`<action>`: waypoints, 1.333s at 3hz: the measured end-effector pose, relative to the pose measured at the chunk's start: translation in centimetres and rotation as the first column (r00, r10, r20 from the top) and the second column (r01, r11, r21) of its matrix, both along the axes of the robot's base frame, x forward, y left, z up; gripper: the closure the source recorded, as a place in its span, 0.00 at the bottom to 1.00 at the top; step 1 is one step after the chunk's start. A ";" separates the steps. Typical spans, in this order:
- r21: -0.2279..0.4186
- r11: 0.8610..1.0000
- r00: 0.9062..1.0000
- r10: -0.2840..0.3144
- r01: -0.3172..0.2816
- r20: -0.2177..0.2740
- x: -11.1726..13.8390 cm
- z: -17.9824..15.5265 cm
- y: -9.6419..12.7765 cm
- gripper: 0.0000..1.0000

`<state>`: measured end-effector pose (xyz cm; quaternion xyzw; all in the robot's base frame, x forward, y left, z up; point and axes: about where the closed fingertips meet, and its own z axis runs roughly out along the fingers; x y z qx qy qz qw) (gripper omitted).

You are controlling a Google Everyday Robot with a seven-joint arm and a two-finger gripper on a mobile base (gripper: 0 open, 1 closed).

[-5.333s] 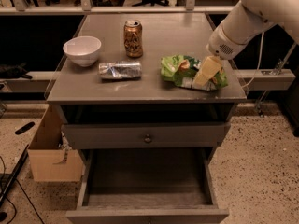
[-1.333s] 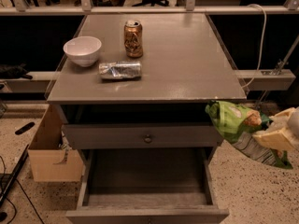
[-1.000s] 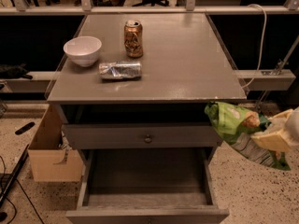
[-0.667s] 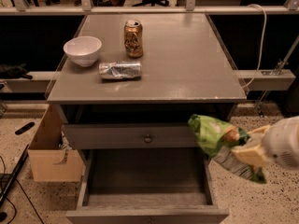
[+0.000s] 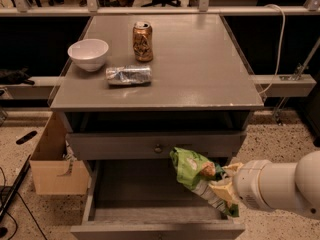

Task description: Place green rice chip bag into middle drawer

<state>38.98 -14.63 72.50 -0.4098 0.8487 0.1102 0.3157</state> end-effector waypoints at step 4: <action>-0.048 0.997 0.998 0.057 -0.057 0.007 0.6 -4.7 3.2 1.00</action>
Offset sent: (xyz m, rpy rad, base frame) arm -0.0050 0.0302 -0.0125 -0.0193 -0.0021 0.0443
